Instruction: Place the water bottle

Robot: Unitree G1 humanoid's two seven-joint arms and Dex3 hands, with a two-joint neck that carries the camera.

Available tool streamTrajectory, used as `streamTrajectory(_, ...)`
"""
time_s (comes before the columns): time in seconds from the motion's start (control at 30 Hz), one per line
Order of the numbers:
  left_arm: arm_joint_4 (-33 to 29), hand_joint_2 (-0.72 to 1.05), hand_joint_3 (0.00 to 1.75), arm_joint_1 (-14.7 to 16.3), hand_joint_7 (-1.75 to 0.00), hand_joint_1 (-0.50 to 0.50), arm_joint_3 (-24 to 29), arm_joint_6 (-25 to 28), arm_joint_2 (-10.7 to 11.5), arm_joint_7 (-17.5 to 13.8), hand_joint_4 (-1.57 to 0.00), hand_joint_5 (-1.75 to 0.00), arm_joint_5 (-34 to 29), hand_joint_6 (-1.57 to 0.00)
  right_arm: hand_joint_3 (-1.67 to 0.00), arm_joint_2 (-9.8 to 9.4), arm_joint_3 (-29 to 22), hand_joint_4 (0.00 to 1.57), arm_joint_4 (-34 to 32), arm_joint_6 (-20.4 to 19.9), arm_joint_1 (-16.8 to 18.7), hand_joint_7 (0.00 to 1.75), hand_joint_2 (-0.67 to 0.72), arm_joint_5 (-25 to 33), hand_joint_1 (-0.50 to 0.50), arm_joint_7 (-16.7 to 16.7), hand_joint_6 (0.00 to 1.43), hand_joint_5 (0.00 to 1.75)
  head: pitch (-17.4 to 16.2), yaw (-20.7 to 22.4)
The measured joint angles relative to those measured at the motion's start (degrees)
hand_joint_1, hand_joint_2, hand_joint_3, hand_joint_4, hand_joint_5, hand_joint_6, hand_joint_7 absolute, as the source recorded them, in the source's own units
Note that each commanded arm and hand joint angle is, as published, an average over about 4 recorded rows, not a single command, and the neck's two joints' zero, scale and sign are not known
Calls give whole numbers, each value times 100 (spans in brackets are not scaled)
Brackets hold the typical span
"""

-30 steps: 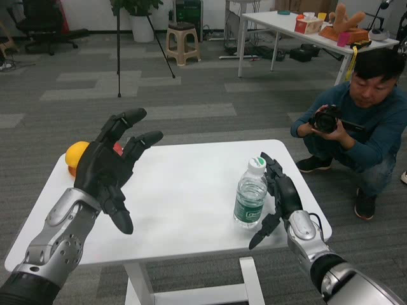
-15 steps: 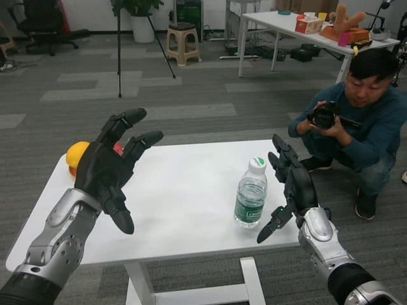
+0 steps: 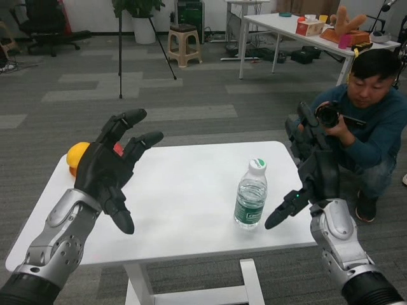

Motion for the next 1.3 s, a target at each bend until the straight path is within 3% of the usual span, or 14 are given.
streamTrajectory(0.17, 0, -46, 9, 0, -112, -26, 0, 0, -1, 0, 0, -103, 0, 0, -8, -49, -105, 0, -571, -12, 99, 0, 53, 0, -50, 1, 0, 0, 27, 1)
streamTrajectory(0.7, -93, -46, 7, 0, -112, -26, 11, -176, -1, 4, 0, -103, 12, 0, -2, -382, 75, 0, -1501, -13, 134, 0, 53, -1, -50, 36, 0, 0, 146, 51)
streamTrajectory(1.3, -406, -46, 9, -5, -112, -26, 352, -419, -43, 28, 0, -103, 307, 0, 0, -540, 102, 0, -1724, -13, 72, 0, 53, -1, -50, 85, 0, 0, 280, 80)
